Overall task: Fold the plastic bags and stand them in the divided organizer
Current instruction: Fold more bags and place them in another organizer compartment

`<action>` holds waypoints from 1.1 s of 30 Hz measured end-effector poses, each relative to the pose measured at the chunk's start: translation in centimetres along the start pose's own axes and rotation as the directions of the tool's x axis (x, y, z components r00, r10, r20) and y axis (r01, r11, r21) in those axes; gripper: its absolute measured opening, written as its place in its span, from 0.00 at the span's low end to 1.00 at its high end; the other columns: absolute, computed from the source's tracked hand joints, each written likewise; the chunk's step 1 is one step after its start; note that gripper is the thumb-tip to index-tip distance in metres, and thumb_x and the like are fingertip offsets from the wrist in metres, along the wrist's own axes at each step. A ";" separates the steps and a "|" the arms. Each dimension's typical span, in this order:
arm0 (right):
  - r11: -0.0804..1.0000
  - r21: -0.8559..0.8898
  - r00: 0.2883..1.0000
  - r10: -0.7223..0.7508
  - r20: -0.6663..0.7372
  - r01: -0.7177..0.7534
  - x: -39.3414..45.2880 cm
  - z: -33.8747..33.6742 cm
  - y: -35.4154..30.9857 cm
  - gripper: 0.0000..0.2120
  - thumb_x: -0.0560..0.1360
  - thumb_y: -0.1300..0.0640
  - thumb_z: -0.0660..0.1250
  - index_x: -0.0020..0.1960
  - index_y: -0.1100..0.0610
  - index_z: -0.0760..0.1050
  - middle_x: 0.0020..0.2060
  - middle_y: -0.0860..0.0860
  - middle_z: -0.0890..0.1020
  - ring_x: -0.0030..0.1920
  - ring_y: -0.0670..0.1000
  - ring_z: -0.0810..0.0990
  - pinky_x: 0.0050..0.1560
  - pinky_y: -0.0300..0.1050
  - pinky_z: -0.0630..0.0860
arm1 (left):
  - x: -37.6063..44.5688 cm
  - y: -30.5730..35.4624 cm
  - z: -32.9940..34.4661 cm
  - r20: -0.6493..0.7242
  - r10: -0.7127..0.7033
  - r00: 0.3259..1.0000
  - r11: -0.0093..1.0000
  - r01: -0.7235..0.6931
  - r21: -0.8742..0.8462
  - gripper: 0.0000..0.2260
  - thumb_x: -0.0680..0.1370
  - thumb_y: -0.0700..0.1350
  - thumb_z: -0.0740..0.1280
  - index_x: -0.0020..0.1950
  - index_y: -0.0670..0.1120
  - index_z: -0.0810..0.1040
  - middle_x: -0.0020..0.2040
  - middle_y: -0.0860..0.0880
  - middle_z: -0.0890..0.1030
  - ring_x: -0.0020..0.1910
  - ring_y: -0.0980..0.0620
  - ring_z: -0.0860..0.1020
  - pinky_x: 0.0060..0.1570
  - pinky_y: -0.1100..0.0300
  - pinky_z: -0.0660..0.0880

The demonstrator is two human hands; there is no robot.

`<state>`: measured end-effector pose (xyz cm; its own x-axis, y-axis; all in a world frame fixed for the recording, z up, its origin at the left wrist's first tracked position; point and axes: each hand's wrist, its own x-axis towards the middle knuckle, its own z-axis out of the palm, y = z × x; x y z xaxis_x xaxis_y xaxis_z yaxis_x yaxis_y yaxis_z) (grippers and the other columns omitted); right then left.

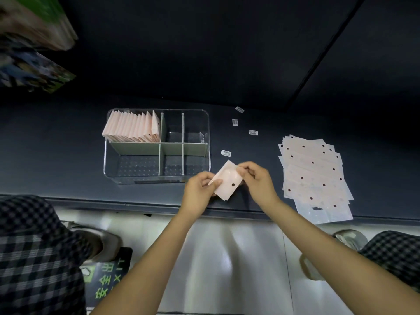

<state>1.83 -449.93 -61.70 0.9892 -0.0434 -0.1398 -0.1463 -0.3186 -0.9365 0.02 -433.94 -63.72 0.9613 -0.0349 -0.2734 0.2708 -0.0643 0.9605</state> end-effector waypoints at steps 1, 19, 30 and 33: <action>0.998 0.056 0.999 0.034 -0.016 -0.034 0.4 0.4 -0.5 0.11 0.77 0.66 0.62 0.40 0.54 0.77 0.35 0.48 0.79 0.33 0.38 0.76 0.35 0.31 0.73 | 0.1 0.5 -0.3 0.007 -0.013 1.000 0.999 0.013 -0.046 0.08 0.76 0.37 0.68 0.38 0.46 0.76 0.31 0.54 0.82 0.33 0.59 0.79 0.36 0.64 0.77; 0.900 -0.427 0.992 -0.044 0.115 0.090 3.0 12.3 -7.1 0.23 0.79 0.56 0.58 0.26 0.53 0.61 0.22 0.47 0.67 0.32 0.54 0.70 0.37 0.48 0.66 | -0.1 -1.0 -8.2 -0.259 0.467 0.846 0.673 -0.150 0.724 0.14 0.71 0.51 0.73 0.53 0.48 0.78 0.52 0.51 0.77 0.51 0.48 0.75 0.55 0.56 0.63; 0.592 -0.797 0.971 0.095 0.217 0.120 7.2 15.2 -8.6 0.12 0.76 0.58 0.57 0.47 0.63 0.76 0.45 0.61 0.82 0.46 0.59 0.80 0.43 0.45 0.74 | 0.2 -3.9 -10.5 -0.279 0.422 0.863 0.661 -0.083 0.746 0.18 0.74 0.52 0.71 0.57 0.43 0.77 0.50 0.48 0.81 0.53 0.46 0.78 0.69 0.56 0.55; 0.534 -0.831 0.975 0.051 0.216 0.156 6.5 14.6 -8.4 0.12 0.76 0.57 0.57 0.49 0.63 0.76 0.48 0.61 0.81 0.46 0.61 0.77 0.38 0.44 0.66 | 0.3 -3.7 -10.6 -0.318 0.418 0.851 0.711 -0.088 0.698 0.19 0.73 0.52 0.72 0.59 0.43 0.74 0.49 0.49 0.80 0.52 0.47 0.78 0.68 0.56 0.57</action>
<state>9.47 -433.67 -59.42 0.9563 0.1457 -0.2535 0.0795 -0.9638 -0.2543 -0.17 -423.17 -66.76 0.9474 0.2610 0.1854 0.0725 -0.7390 0.6698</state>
